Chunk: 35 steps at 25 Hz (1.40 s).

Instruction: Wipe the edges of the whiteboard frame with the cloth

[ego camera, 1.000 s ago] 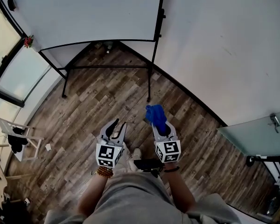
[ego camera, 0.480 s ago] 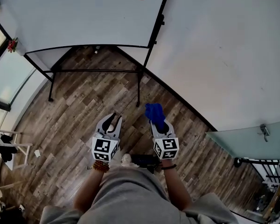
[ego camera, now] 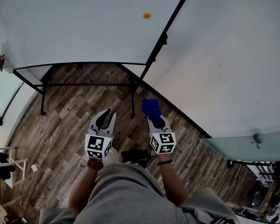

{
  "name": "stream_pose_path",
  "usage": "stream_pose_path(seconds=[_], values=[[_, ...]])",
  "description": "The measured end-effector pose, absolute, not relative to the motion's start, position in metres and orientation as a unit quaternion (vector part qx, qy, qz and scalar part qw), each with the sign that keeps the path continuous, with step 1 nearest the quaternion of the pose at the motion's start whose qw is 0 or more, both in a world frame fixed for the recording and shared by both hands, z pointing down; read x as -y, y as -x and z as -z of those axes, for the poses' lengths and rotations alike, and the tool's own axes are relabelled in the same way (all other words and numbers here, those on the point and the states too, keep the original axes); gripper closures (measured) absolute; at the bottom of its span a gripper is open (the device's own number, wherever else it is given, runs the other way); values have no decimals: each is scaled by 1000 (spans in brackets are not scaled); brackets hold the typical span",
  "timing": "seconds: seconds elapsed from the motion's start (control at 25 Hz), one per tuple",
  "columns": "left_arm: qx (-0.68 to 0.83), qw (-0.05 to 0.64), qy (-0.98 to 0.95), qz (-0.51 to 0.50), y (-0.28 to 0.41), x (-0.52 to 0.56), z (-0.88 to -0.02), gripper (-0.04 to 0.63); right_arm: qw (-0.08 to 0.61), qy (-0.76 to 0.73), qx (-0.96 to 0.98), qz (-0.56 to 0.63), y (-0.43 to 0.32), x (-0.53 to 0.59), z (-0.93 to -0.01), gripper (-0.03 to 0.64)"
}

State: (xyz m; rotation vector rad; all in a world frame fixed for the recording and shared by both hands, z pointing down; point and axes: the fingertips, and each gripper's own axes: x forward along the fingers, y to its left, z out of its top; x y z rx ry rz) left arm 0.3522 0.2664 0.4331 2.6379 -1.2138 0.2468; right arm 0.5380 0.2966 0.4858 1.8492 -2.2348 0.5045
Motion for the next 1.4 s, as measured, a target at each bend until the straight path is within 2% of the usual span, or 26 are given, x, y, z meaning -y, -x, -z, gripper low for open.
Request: stream_pose_path(seconds=[0.4,0.84,1.12,1.4], values=[[432,135,-887,-95,-328,-160,-460,518,112,-623,752,-182,-546,-166,-525,499],[430,106,-886,-140,-377,-39,-459,519,118,-595,771,-195,-591,-39,-618,499],[436,114,-881,-143,-400,-9,-463,522,148,-565,773,-245,-595,-6,-687,499],[433,111,-881,-153,-399,9,-471,523,148,-583,734,-317,-603,12,-741,499]])
